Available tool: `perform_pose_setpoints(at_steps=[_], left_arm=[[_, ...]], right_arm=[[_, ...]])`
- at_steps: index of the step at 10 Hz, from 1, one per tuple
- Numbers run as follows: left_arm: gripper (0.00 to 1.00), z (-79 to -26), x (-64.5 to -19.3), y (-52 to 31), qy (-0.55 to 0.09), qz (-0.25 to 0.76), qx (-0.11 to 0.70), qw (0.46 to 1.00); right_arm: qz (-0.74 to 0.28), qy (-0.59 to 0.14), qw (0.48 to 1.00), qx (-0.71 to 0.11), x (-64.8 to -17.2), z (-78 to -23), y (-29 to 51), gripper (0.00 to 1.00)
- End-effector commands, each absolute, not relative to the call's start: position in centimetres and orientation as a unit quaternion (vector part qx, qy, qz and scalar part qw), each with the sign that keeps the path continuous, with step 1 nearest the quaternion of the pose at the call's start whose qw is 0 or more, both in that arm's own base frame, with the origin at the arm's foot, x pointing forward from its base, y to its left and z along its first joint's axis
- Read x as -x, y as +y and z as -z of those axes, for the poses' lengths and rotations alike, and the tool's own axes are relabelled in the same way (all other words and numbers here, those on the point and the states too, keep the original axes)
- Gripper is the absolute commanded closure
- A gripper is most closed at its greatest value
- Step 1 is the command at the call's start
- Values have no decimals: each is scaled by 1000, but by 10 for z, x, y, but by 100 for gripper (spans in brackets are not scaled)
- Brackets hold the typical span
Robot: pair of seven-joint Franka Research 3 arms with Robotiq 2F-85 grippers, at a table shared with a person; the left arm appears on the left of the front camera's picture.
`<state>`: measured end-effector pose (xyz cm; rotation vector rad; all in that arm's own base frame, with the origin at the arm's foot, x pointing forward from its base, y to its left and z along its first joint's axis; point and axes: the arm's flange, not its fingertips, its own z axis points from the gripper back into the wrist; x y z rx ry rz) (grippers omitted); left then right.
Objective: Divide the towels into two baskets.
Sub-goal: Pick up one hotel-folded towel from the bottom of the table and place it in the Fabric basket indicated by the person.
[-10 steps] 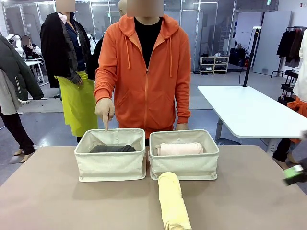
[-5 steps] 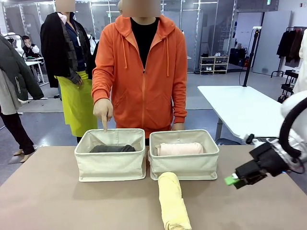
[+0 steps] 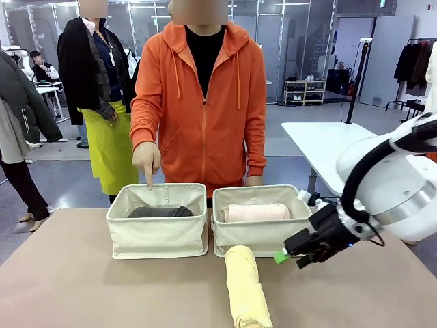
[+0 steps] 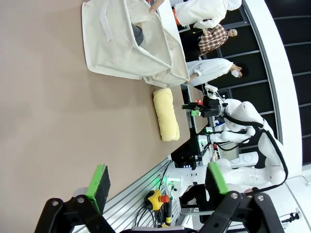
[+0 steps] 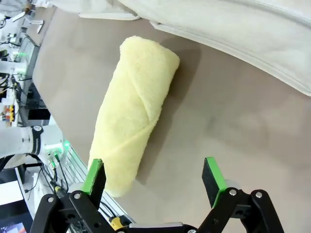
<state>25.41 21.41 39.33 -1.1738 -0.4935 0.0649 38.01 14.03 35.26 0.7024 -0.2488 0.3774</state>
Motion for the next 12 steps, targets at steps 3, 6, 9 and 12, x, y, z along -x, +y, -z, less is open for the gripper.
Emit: perform_pose_setpoints(at_steps=[3, 6, 9, 12], left_arm=[[0, -398, -250, 215, -230, -27, 551, 802], [0, -398, -250, 215, -230, -27, 551, 802], [0, -398, -250, 215, -230, -27, 551, 802], [0, -398, -250, 215, -230, -27, 551, 802]], right_arm=[[-161, -113, 930, -309, -386, -334, 202, 0], [-165, -119, 931, -302, -383, -318, 228, 0], [-161, -111, 932, -305, -381, -307, 244, 0], [-172, -96, 934, -298, -375, -297, 257, 0]])
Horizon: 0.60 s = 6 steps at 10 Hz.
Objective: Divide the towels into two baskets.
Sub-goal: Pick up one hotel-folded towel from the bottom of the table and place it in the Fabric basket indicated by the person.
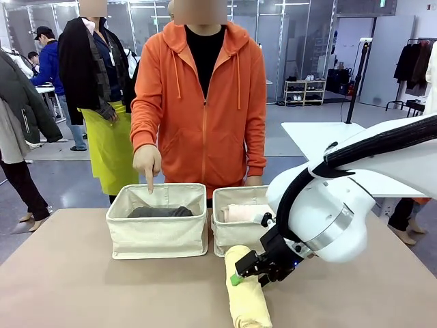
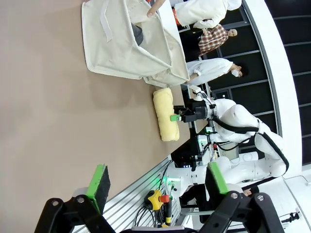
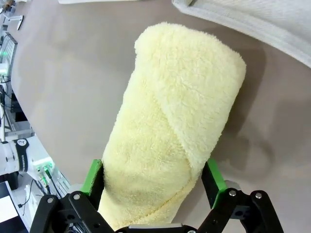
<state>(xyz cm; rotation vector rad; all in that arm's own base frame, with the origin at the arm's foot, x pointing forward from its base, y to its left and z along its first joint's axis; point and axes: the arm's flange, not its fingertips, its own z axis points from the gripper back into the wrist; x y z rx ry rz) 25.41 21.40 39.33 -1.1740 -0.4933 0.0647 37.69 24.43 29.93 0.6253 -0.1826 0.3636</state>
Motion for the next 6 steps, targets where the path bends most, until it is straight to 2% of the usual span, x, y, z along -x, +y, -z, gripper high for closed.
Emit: perform_pose_setpoints(at_steps=[1, 6], left_arm=[[0, -398, -250, 215, -230, -27, 551, 802], [0, -398, -250, 215, -230, -27, 551, 802]], right_arm=[[-185, -92, 932, -297, -371, -295, 262, 0], [-210, -93, 930, -287, -364, -287, 270, 49]])
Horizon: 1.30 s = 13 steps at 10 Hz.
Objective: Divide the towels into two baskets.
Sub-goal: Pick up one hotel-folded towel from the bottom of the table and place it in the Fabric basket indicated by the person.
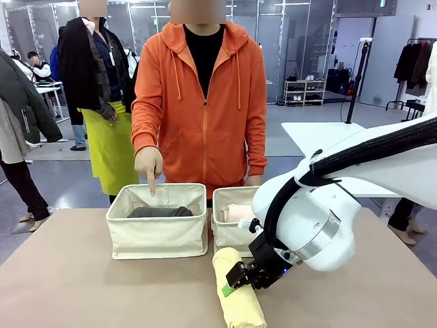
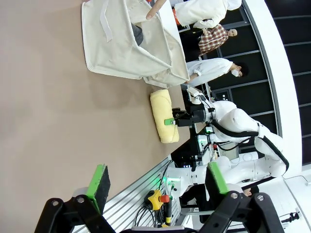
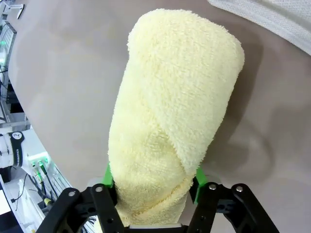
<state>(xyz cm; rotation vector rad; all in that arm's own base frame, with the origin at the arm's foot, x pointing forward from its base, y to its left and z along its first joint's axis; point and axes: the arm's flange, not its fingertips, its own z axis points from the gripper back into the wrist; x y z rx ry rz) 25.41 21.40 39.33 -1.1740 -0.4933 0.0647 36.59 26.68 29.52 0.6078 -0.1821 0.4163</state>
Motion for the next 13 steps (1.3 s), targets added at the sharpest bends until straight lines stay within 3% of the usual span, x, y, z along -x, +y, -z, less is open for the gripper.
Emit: perform_pose_setpoints(at_steps=[1, 4, 10, 11, 12, 13], left_arm=[[0, -398, -250, 215, -230, -27, 551, 802], [0, -398, -250, 215, -230, -27, 551, 802], [0, -398, -250, 215, -230, -27, 551, 802], [0, -398, -250, 215, -230, -27, 551, 802], [0, -398, -250, 215, -230, -27, 551, 802], [0, -398, -250, 215, -230, -27, 551, 802]], right_arm=[[-206, -94, 930, -289, -365, -287, 268, 59], [-200, -65, 931, -297, -362, -290, 260, 89], [-203, -90, 929, -297, -366, -296, 266, 89], [-201, -88, 928, -300, -367, -297, 265, 58], [-288, -89, 926, -229, -364, -316, 272, 58], [-325, -98, 914, -223, -362, -338, 274, 58]])
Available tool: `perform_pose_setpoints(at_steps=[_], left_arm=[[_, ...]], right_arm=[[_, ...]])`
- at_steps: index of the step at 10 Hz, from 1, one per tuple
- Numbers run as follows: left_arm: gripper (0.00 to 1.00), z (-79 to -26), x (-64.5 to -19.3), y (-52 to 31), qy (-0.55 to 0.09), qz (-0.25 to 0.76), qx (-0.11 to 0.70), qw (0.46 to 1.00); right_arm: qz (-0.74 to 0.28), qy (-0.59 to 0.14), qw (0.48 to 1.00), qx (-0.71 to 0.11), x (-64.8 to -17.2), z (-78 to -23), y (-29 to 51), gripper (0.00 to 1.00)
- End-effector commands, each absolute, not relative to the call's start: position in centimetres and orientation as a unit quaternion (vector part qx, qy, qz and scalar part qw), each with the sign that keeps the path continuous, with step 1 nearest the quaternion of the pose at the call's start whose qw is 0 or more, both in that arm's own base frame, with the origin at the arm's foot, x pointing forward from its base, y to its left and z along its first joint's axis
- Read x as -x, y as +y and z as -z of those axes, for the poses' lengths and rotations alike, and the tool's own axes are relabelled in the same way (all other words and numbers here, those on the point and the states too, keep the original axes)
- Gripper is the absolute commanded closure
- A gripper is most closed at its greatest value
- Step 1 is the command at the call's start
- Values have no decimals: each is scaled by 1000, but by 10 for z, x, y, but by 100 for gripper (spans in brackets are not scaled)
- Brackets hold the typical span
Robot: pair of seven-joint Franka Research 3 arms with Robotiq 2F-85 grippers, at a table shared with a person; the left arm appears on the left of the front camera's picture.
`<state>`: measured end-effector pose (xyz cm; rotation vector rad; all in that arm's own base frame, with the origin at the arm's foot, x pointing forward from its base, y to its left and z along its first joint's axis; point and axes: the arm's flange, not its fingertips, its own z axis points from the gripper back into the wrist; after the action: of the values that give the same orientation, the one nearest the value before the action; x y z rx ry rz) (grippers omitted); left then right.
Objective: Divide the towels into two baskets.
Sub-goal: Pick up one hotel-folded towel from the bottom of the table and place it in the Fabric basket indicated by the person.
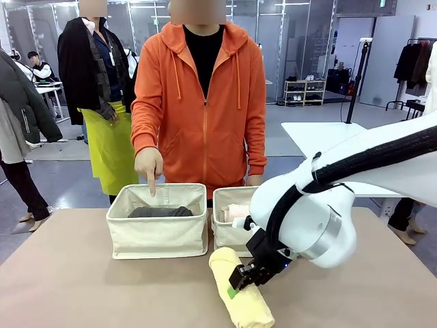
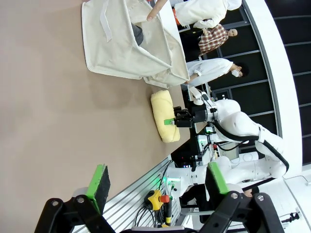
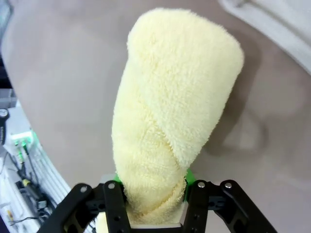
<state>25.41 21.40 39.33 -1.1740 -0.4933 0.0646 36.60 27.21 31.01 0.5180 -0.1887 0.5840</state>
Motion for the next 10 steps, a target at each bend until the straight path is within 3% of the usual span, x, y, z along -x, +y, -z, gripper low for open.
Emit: perform_pose_setpoints(at_steps=[1, 3, 6, 8, 10], left_arm=[[0, -398, -250, 215, -230, -27, 551, 802], [0, -398, -250, 215, -230, -27, 551, 802], [0, -398, -250, 215, -230, -27, 551, 802], [0, -398, -250, 215, -230, -27, 551, 802], [0, -398, -250, 215, -230, -27, 551, 802]], right_arm=[[-355, -97, 908, -202, -360, -359, 279, 58], [-452, -112, 876, -126, -361, -413, 310, 58], [-605, -153, 781, 24, -384, -497, 386, 58], [-679, -154, 708, 119, -400, -518, 427, 58], [-718, -191, 653, 147, -415, -517, 462, 58]])
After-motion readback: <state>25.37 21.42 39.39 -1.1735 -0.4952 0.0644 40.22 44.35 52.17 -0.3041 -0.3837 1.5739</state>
